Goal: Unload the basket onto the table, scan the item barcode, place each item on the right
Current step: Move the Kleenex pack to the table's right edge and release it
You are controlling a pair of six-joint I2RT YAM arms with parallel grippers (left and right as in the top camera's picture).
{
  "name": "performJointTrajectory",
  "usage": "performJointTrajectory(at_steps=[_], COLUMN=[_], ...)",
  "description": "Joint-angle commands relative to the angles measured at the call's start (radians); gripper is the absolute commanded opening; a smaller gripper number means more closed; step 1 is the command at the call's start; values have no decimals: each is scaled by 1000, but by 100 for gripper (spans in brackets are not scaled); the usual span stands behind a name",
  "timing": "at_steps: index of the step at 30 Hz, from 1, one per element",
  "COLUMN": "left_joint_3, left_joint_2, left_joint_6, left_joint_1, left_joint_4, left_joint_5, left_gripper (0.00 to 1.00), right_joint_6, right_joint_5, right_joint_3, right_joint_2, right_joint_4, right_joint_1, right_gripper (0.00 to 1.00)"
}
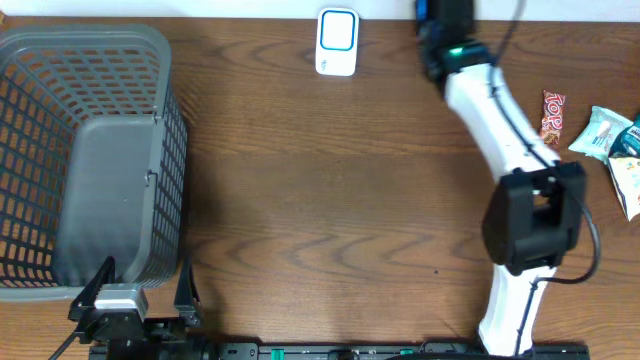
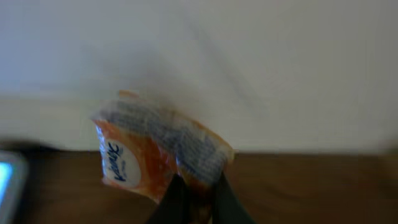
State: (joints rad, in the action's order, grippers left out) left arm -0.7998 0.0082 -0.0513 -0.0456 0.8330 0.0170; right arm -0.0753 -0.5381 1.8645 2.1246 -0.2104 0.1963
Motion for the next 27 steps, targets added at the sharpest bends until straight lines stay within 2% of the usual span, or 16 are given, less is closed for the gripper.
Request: performJointTrajectory(at_steps=[1,8,15,20,21,23,24,25,26,27], left_joint_3=[-4,-4,-4,-4,-4,-4,-4,-4,-4,-4], left_joint_2=[-5,-5,-5,-5,-5,-5,-5,-5,-5,-5], left_joint_6=[5,5,5,5,5,5,5,5,5,5], left_joint_1=[6,6,6,6,6,6,6,6,6,6], left_joint_4=[-3,-3,-3,-3,-3,-3,-3,-3,-3,-3], left_joint_5=[2,2,2,2,2,2,2,2,2,2], left_gripper=[98,98,98,98,98,98,97,98,98,98], right_joint_6=[46,263,333,333,333,333,330,322,310,303], right_joint_5=[-114,-77,158,201,200,201,200,196,188,174], right_joint_3=[-13,-13,-13,-13,-13,-13,-13,-13,-13,-13], right_joint_2=[32,64,157,222,229,230,223,212,198,180], right_joint_4=[-92,-229,-322,-340,-340,-341,-342,-346,-351,-357], right_joint_1=[-122,-364,-520,-544,-542,-541,-541,-542,-542,-542], right_gripper=[1,1,1,2,8,28,47,91,99,99])
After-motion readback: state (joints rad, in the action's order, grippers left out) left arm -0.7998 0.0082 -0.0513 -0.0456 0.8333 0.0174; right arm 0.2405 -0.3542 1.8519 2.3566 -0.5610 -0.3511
